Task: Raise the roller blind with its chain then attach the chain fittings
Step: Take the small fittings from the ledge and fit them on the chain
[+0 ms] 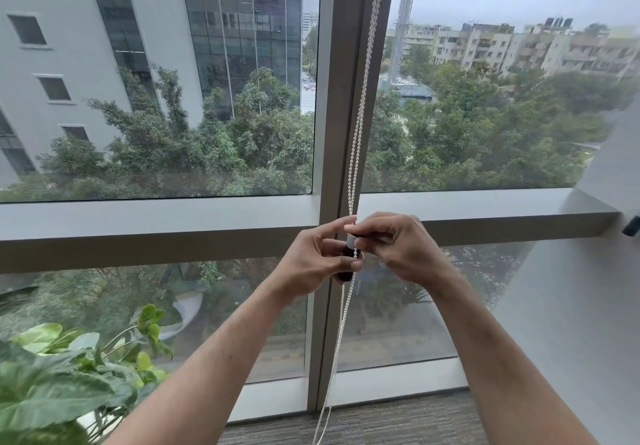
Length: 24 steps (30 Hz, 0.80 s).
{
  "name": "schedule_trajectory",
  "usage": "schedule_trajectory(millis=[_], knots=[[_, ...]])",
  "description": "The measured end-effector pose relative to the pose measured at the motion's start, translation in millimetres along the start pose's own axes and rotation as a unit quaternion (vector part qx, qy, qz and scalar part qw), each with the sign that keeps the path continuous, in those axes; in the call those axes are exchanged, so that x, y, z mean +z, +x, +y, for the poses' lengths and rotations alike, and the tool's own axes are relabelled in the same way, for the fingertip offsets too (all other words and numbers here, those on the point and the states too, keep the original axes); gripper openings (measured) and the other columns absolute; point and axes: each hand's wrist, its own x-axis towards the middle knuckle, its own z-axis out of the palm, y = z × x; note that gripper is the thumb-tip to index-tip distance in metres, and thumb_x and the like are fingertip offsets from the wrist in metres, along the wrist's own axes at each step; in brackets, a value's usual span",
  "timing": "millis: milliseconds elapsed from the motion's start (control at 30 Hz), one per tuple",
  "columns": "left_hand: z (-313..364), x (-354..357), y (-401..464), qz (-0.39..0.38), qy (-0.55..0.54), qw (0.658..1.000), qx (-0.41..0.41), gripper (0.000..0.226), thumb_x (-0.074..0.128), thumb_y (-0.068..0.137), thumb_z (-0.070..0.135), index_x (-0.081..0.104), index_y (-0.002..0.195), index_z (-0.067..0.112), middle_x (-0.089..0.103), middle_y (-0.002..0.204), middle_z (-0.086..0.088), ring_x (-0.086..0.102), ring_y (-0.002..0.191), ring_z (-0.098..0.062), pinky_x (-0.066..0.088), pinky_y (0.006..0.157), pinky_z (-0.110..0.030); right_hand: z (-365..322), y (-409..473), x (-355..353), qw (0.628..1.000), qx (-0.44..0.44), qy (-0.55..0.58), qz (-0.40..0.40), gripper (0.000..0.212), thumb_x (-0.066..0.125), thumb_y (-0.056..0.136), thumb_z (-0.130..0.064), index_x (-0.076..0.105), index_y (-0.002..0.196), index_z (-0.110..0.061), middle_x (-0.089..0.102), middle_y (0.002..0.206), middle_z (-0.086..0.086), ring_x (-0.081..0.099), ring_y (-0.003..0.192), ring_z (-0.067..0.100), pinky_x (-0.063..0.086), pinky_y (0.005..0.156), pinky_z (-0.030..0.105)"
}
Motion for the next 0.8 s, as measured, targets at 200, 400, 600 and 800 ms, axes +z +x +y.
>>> schedule_trajectory(millis=[200,400,600,800], knots=[[-0.5,4.9,-0.7,0.032,0.004,0.999,-0.005,0.065,0.076,0.077,-0.010,0.053,0.131,0.016,0.074,0.081,-0.013,0.066,0.065,-0.017,0.058,0.061,-0.030,0.2,-2.4,7.1,1.000,0.001,-0.013,0.028,0.021,0.076,0.080,0.001,0.078,0.098,-0.010,0.075,0.089,-0.003,0.070,0.083,-0.001,0.051,0.076,0.010],[-7.1,14.0,-2.7,0.096,0.025,0.995,-0.012,0.036,0.076,0.076,-0.010,0.057,0.105,-0.001,0.069,0.085,-0.033,0.061,0.072,-0.032,0.052,0.071,-0.050,3.9,-3.5,16.9,0.995,0.023,-0.058,0.078,0.017,0.080,0.079,-0.008,0.080,0.095,-0.013,0.075,0.084,-0.003,0.069,0.075,0.006,0.051,0.069,0.013],[-12.8,9.9,-1.7,0.101,0.015,0.995,-0.008,0.033,0.075,0.077,-0.009,0.057,0.105,-0.009,0.071,0.077,-0.012,0.065,0.065,-0.020,0.058,0.062,-0.033,10.6,-6.6,26.0,0.995,0.038,0.004,0.093,0.021,0.080,0.079,-0.009,0.079,0.099,-0.016,0.077,0.091,-0.004,0.071,0.083,0.003,0.055,0.077,0.015],[-17.3,4.2,-3.1,0.075,-0.022,0.997,-0.002,0.032,0.072,0.079,-0.011,0.057,0.108,-0.008,0.075,0.085,-0.009,0.070,0.076,-0.019,0.060,0.066,-0.032,29.3,-18.1,34.4,0.957,0.129,0.235,0.110,0.036,0.076,0.080,-0.031,0.069,0.114,-0.023,0.072,0.107,-0.001,0.069,0.091,0.016,0.059,0.082,0.036]])
